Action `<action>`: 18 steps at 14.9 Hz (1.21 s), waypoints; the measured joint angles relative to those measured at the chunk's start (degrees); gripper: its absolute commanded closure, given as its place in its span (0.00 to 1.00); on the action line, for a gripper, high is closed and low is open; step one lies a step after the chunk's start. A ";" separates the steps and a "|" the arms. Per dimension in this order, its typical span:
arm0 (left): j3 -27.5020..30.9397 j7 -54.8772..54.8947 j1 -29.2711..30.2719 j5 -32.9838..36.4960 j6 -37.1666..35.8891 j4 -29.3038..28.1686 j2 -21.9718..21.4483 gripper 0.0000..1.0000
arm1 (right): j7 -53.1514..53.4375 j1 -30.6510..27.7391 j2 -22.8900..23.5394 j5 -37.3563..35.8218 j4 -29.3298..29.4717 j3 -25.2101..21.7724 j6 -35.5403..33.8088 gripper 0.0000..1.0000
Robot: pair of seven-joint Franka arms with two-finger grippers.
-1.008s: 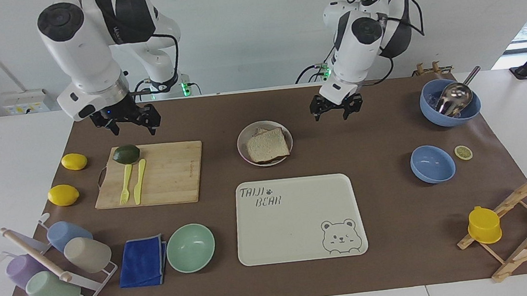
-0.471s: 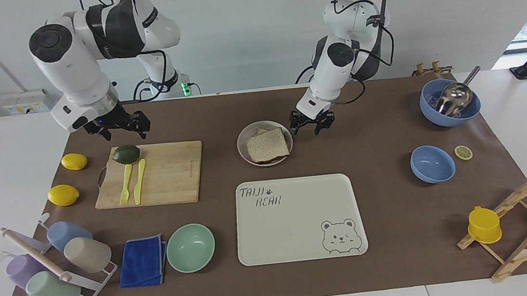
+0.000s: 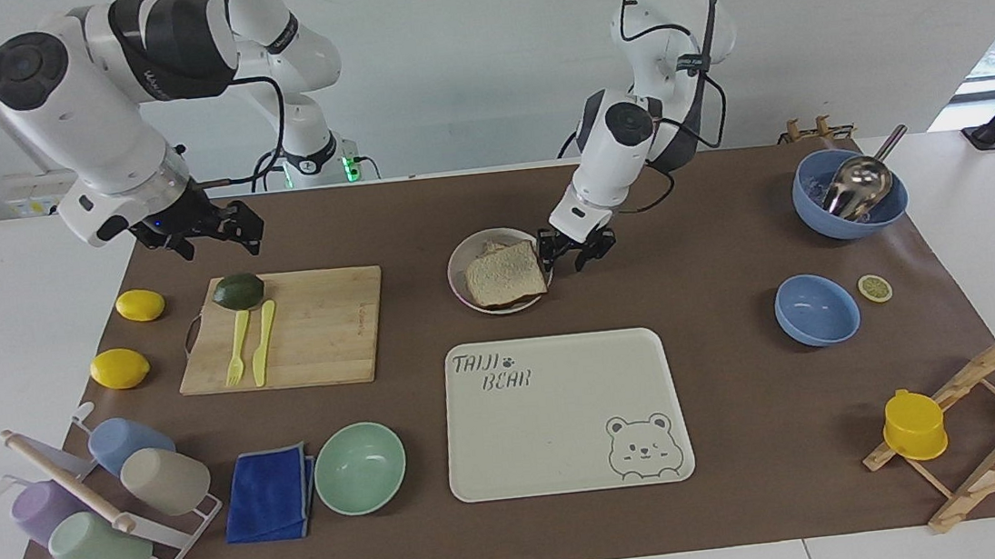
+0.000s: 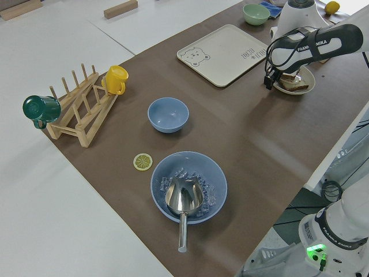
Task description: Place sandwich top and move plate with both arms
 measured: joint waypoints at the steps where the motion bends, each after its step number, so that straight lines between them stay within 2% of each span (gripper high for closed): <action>1: 0.02 -0.16 -0.35 -0.11 0.21 0.00 0.20 0.50 | -0.02 0.15 -0.03 0.00 0.07 -0.11 -0.01 0.00; 9: 0.05 -0.51 -1.22 -0.21 1.90 0.00 1.87 0.61 | -0.52 0.19 -0.19 -0.38 1.36 -3.30 -0.01 0.00; 12: 0.04 -0.52 -1.23 -0.21 2.08 0.00 2.12 0.76 | -0.53 0.22 -0.96 -1.53 2.34 -3.42 -0.49 0.00; 14: 0.03 -0.52 -1.27 -0.23 2.10 0.00 2.12 0.99 | -0.54 0.28 -1.19 -1.89 3.31 -3.42 -2.10 0.00; 18: -0.02 -0.54 -1.73 -0.43 2.20 0.15 1.87 1.00 | -0.54 0.30 -1.23 -1.89 3.69 -3.41 -3.15 0.00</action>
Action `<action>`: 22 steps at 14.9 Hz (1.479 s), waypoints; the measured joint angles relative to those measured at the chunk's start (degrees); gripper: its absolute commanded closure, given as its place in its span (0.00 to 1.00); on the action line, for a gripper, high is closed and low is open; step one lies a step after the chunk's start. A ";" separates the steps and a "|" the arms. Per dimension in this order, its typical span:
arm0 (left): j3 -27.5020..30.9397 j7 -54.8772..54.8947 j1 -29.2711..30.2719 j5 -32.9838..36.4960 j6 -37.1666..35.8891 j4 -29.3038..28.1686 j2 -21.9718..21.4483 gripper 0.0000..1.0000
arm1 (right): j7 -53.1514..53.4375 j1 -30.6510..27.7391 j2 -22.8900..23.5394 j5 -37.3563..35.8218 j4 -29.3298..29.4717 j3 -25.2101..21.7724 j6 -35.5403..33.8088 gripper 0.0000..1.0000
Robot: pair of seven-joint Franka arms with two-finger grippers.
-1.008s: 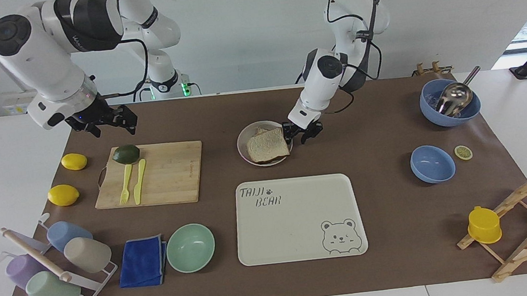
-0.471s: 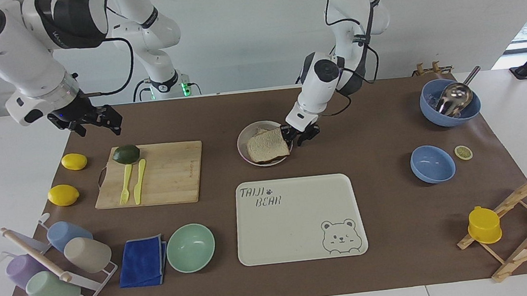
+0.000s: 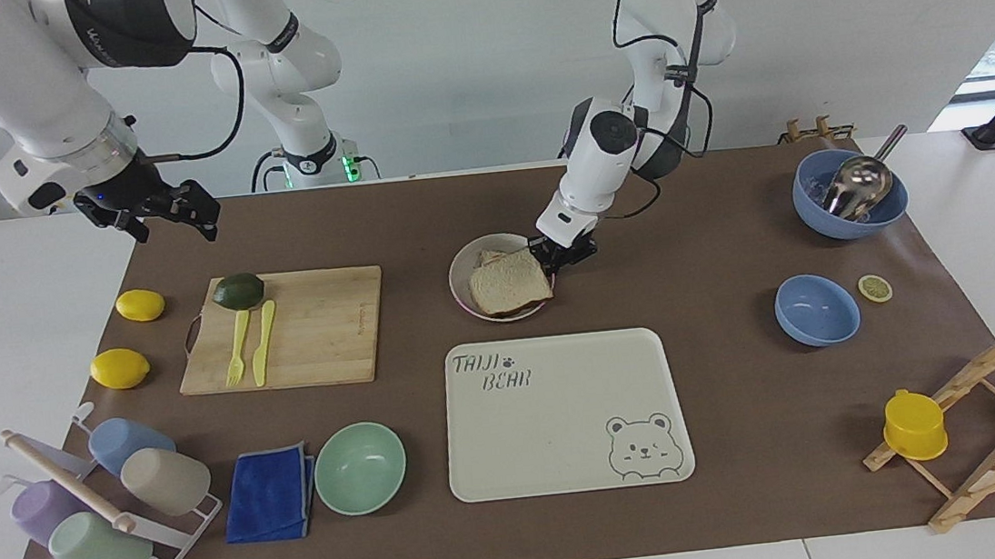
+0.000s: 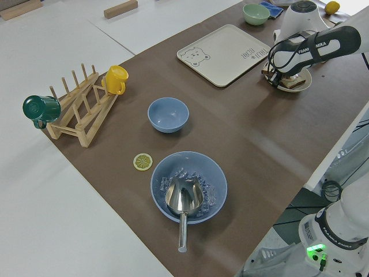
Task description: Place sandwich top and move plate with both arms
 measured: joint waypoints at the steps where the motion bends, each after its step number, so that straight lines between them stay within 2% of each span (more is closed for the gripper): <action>1: 0.04 0.00 0.00 -0.02 0.02 0.00 0.05 1.00 | 0.00 0.00 0.00 0.00 0.00 0.00 0.00 0.00; 8: 0.54 0.96 1.60 -1.34 -1.42 1.70 -0.23 1.00 | 0.00 -0.01 -0.01 0.00 -0.03 0.00 -0.31 0.00; 12: 1.00 4.96 7.09 -4.94 -13.17 10.90 -0.89 1.00 | 0.00 -0.01 -0.01 0.00 -0.23 0.00 -0.36 0.00; 15: 1.32 5.98 10.13 -5.11 -16.35 16.86 -0.16 1.00 | 0.00 0.00 -0.01 0.00 -0.38 0.00 -0.38 0.00; 18: 1.55 6.01 11.49 -5.21 -16.29 21.65 3.68 1.00 | 0.00 0.00 -0.01 0.00 -0.41 0.00 -0.38 0.00; 22: 1.69 6.31 13.63 -5.21 -16.10 31.72 14.05 1.00 | 0.00 0.00 -0.01 0.00 -0.44 0.00 -0.38 0.00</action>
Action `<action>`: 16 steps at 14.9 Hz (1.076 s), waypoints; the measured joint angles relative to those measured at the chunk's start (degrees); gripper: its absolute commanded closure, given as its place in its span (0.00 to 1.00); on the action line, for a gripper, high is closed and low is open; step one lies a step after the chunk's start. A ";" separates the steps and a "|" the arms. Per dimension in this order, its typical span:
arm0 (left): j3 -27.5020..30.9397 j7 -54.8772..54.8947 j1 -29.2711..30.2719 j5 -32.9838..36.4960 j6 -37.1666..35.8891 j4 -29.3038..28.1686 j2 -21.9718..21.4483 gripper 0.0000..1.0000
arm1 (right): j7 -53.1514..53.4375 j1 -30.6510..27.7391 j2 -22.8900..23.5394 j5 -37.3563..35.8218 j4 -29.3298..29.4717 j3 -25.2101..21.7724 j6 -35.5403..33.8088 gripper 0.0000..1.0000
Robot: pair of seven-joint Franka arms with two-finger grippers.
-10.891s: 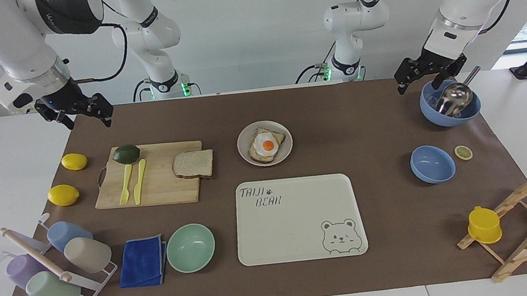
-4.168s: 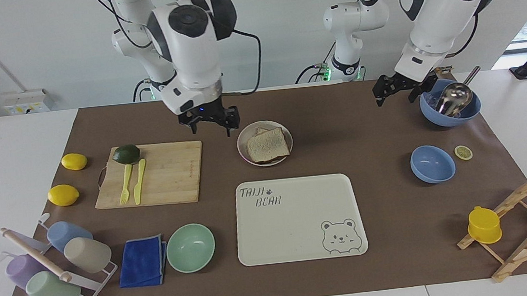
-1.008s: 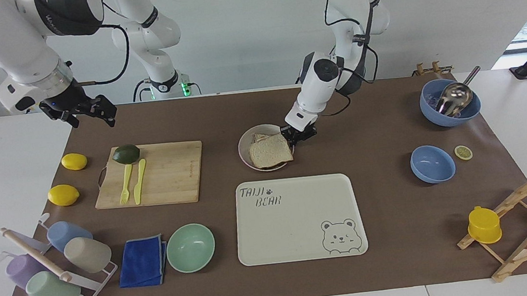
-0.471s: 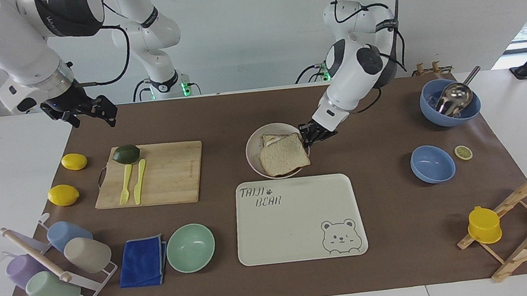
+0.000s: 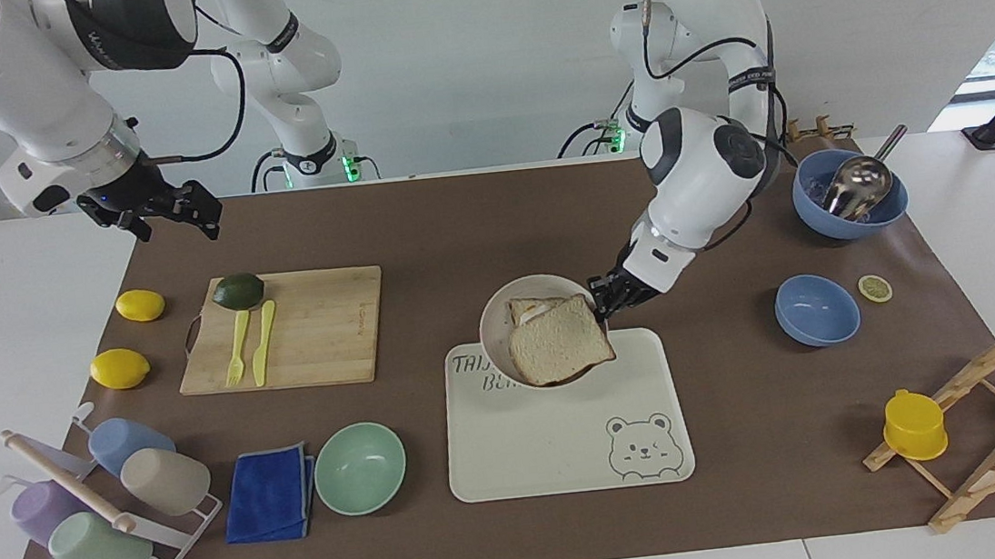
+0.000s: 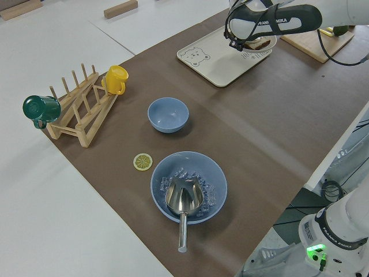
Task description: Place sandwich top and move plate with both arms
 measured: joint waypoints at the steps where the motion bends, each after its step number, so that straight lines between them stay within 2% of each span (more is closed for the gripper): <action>1: 0.01 0.11 0.40 0.00 0.29 1.97 2.59 1.00 | 0.00 0.00 0.00 0.00 0.00 0.00 0.00 0.00; 3: 0.02 1.90 0.77 0.00 2.29 3.97 6.48 1.00 | 0.00 0.00 0.00 0.00 -0.01 0.00 0.00 0.00; 5: 0.01 3.98 0.83 0.00 3.82 4.50 8.51 1.00 | 0.00 0.00 0.00 0.00 -0.01 0.00 0.00 0.00; 16: 0.02 5.44 1.27 0.00 6.98 4.81 9.90 1.00 | 0.00 0.00 0.00 0.00 -0.02 0.00 0.00 0.00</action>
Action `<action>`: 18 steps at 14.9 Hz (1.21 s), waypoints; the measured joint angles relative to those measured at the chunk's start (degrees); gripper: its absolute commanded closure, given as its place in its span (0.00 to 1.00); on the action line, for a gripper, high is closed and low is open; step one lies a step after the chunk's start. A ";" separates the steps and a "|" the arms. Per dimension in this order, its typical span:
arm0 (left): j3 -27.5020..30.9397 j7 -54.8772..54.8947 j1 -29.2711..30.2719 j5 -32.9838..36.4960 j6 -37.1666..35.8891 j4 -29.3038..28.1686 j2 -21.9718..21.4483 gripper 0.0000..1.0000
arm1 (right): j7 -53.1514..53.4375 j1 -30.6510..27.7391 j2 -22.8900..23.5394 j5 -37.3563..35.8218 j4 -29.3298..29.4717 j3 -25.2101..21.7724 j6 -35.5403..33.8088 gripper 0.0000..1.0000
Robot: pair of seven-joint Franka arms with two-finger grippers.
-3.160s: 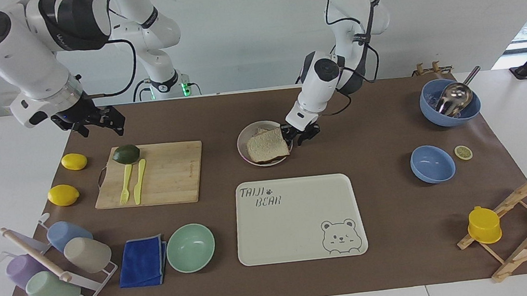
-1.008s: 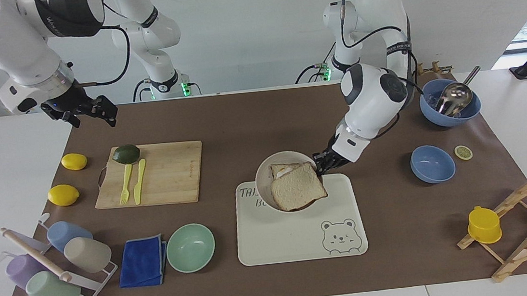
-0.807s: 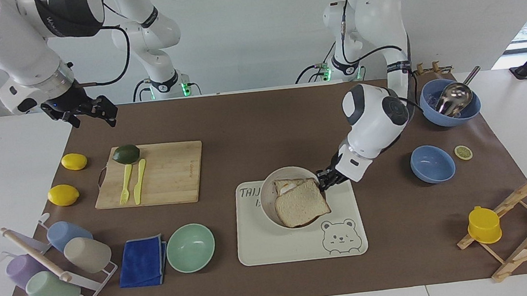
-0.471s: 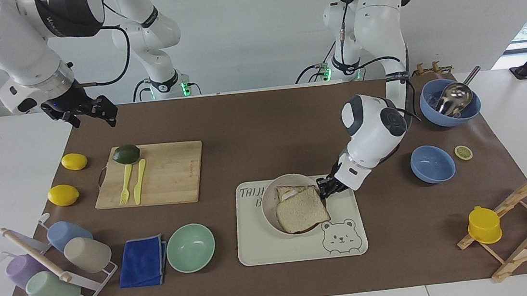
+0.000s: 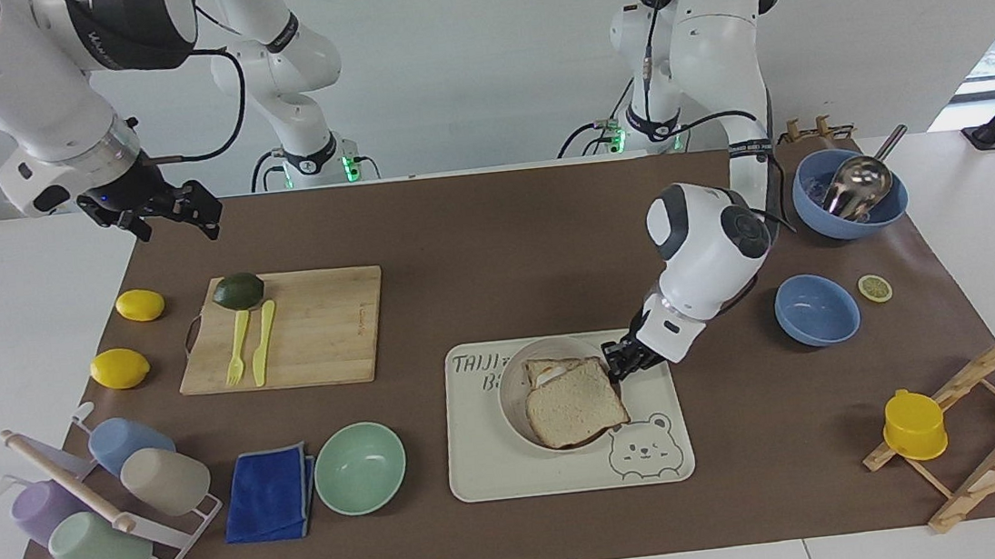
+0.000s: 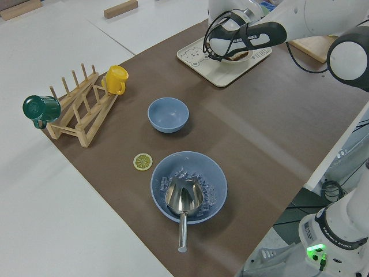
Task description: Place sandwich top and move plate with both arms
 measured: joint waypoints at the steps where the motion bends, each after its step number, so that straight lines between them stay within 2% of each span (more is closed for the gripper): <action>1: 0.00 0.30 0.00 0.00 0.23 0.00 0.22 1.00 | 0.00 0.00 0.00 0.00 0.00 0.00 0.00 0.00; 2: 0.00 0.65 0.00 0.00 0.45 0.00 0.41 0.76 | 0.00 0.00 0.00 0.00 0.00 0.00 0.00 0.00; 3: 0.00 0.95 0.02 0.00 0.56 0.00 0.53 0.01 | 0.00 0.00 0.00 0.00 0.00 0.00 0.00 0.00; 8: 0.04 2.86 1.73 0.00 -0.06 0.44 0.53 0.00 | 0.00 0.00 0.00 0.00 0.00 0.00 0.00 0.00; 12: 0.05 6.04 5.61 0.15 -6.96 3.74 -0.75 0.00 | 0.00 0.00 0.00 0.00 0.00 0.00 0.00 0.00; 18: 4.55 6.23 7.49 6.00 -22.80 4.87 -11.74 0.00 | 0.00 0.00 0.00 0.00 0.00 0.00 0.00 0.00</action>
